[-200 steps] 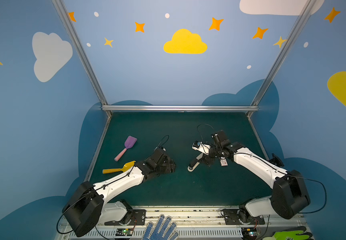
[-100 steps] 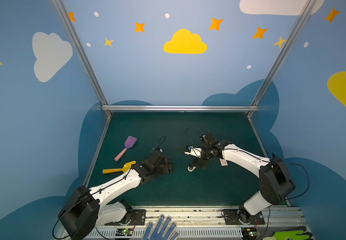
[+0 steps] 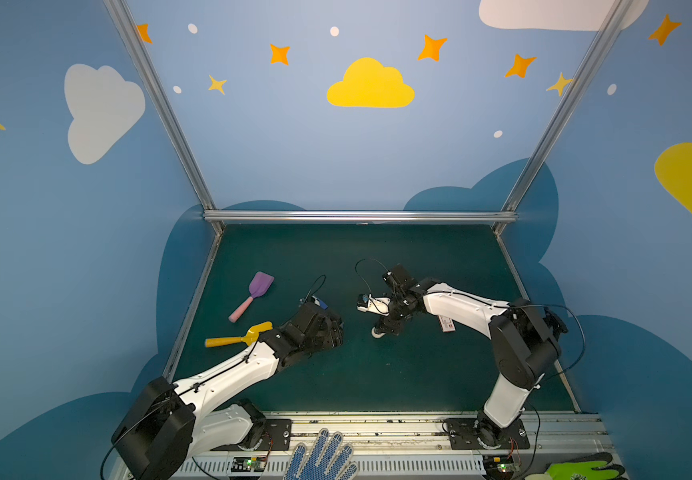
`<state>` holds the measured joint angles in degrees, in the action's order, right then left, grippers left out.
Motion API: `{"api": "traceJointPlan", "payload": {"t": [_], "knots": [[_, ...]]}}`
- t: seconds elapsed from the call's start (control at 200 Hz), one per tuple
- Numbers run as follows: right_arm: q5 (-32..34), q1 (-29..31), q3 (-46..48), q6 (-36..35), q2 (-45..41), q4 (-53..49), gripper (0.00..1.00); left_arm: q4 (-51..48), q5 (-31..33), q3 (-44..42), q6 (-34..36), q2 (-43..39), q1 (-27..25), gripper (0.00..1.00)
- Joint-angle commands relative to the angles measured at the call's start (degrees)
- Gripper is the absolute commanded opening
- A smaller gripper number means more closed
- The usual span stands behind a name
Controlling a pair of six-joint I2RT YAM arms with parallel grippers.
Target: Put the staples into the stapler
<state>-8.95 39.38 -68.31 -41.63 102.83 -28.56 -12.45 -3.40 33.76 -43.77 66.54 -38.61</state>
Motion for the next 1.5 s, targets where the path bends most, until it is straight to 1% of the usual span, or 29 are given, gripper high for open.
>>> {"api": "traceJointPlan", "payload": {"t": [0.0,0.06,0.13,0.175,0.235,0.366,0.526,0.631,0.726,0.791,0.831,0.992,1.072,1.157,1.322,1.417,1.492], "knots": [[5.69,0.22,-3.93,3.17,2.27,-0.21,0.68,0.66,0.55,-0.45,-0.6,-0.8,0.47,0.8],[8.5,0.16,-6.01,5.48,4.0,-0.89,0.65,0.91,0.41,-0.45,-0.66,-0.54,0.55,0.8],[8.9,-0.04,-7.97,6.61,5.15,-2.71,0.6,1.26,0.32,-0.53,-0.83,-0.45,0.58,0.8],[8.32,-0.19,-8.52,7.72,5.23,-3.4,0.59,1.45,0.32,-0.62,-0.88,-0.34,0.63,0.81],[7.1,-0.35,-8.68,8.96,4.82,-3.68,0.59,1.56,0.15,-0.62,-0.83,-0.32,0.64,0.8],[4.49,-1.31,-7.73,11.39,2.89,-3.45,0.62,1.79,-0.12,-0.62,-0.77,0.1,0.82,0.81],[3.94,-1.93,-7.36,11.39,2.32,-4.37,0.6,2.38,-0.63,-0.54,-0.78,0.53,0.99,0.81],[3.32,-2.2,-7.27,11.15,2.33,-4.93,0.54,2.84,-0.98,-0.54,-1.04,1.03,0.99,0.81],[2.63,-2.21,-7.44,11.39,2.66,-5.18,0.52,3.21,-1.17,-0.54,-1.2,1.37,1.01,0.8],[2.39,-2.2,-7.71,11.69,3.11,-5.35,0.44,3.39,-1.25,-0.62,-1.25,1.48,0.99,0.81],[2.02,-2.2,-8.25,11.99,3.49,-5.89,0.42,3.46,-1.3,-0.54,-1.37,1.55,1.09,0.81],[1.48,-1.93,-9.52,13.58,4.78,-5.87,0.41,3.49,-1.26,-0.23,-1.36,1.66,1.17,0.81],[2.01,-1.53,-9.73,14.18,5.23,-5.22,0.44,3.5,-1.26,0.03,-1.27,1.92,1.26,0.81],[2.07,-1.26,-10.1,14.48,5.64,-5.09,0.42,3.66,-1.5,0.34,-1.24,2.26,1.3,0.81],[1.78,-1.07,-10.64,14.58,6.52,-5.25,0.43,3.77,-1.7,0.65,-1.16,2.81,1.36,0.81],[1.81,-1.01,-11.2,14.56,6.98,-5.8,0.41,3.79,-1.85,0.87,-1.06,2.98,1.36,0.81],[1.56,-0.97,-11.55,14.45,7.34,-6.21,0.36,3.8,-1.85,1.09,-1.05,3.1,1.44,0.81]]}}
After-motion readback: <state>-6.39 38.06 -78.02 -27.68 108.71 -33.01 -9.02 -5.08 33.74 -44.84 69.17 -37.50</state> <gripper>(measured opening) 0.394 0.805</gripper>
